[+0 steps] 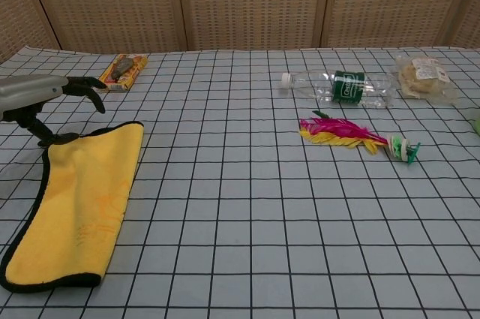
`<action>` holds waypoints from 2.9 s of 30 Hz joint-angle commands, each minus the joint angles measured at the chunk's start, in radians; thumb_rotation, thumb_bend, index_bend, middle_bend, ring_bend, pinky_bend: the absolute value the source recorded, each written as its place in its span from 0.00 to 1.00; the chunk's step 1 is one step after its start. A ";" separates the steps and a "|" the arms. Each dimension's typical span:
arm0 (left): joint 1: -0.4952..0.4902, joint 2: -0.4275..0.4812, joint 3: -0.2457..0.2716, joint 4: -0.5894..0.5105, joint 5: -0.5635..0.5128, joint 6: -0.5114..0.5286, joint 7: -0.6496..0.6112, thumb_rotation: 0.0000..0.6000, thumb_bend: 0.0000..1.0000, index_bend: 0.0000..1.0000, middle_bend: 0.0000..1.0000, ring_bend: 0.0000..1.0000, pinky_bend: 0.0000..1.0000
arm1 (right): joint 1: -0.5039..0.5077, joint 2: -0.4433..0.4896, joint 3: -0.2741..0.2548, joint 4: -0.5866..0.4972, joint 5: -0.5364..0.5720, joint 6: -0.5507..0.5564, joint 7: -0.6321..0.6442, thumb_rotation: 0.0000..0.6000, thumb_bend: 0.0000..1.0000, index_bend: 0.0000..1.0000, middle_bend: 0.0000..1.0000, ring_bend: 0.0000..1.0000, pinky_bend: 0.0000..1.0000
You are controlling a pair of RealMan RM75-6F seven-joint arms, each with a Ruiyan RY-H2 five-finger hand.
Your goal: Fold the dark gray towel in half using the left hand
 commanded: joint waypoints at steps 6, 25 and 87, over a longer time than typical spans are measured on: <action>-0.109 -0.082 -0.105 0.052 -0.183 -0.186 0.161 1.00 0.42 0.31 0.00 0.00 0.00 | 0.006 -0.004 0.003 0.004 0.015 -0.014 -0.005 1.00 0.00 0.02 0.00 0.00 0.00; -0.100 -0.065 -0.107 0.023 -0.353 -0.255 0.301 1.00 0.44 0.39 0.00 0.00 0.00 | 0.009 0.003 0.005 0.010 0.020 -0.021 0.021 1.00 0.00 0.02 0.00 0.00 0.00; -0.152 -0.108 -0.134 0.018 -0.359 -0.251 0.293 1.00 0.44 0.56 0.00 0.00 0.00 | 0.007 0.009 0.001 0.009 0.018 -0.017 0.037 1.00 0.00 0.02 0.00 0.00 0.00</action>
